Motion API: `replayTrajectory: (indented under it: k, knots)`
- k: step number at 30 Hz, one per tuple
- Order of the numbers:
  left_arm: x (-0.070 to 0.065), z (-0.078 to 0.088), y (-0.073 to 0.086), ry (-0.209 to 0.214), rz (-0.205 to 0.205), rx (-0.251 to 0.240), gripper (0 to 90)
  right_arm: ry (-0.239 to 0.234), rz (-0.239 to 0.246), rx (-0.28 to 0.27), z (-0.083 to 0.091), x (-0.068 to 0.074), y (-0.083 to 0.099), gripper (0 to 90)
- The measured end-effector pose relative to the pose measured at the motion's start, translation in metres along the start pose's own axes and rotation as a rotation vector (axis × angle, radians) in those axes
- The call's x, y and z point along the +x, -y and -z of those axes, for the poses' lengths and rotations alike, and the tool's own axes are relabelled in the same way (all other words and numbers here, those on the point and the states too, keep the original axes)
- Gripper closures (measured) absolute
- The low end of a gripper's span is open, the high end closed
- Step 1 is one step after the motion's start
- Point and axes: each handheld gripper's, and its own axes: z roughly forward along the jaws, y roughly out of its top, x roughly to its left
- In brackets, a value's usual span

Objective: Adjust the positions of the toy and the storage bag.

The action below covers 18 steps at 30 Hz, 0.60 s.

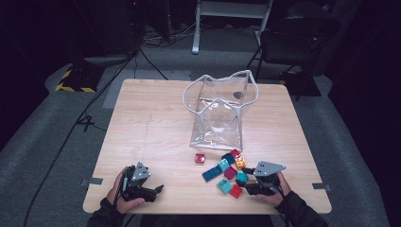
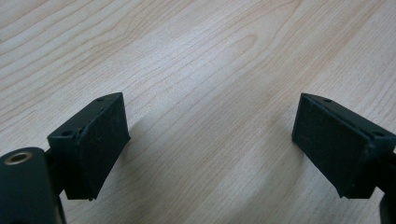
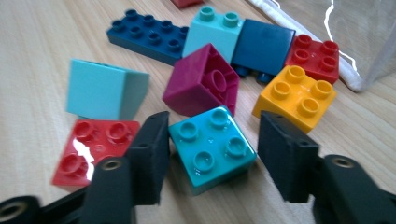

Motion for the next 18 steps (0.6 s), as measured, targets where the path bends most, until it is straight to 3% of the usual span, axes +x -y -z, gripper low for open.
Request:
replayTrajectory:
  k: [1, 3, 8, 18]
  knots:
    - [0.000, 0.000, 0.000, 0.000, 0.000, -0.001, 10.9, 0.015, 0.004, 0.011, -0.001, -0.001, 0.000, 48.6]
    - [0.000, 0.000, 0.000, -0.001, -0.001, 0.000, 10.9, 0.022, 0.000, 0.006, 0.001, -0.005, 0.001, 58.7]
    - [0.000, 0.000, 0.000, -0.001, -0.001, 0.000, 10.8, 0.039, -0.009, 0.006, 0.006, -0.012, 0.006, 59.1]
    - [0.000, -0.001, -0.001, -0.001, 0.000, 0.004, 9.4, 0.109, -0.065, 0.007, 0.022, -0.042, 0.020, 59.2]
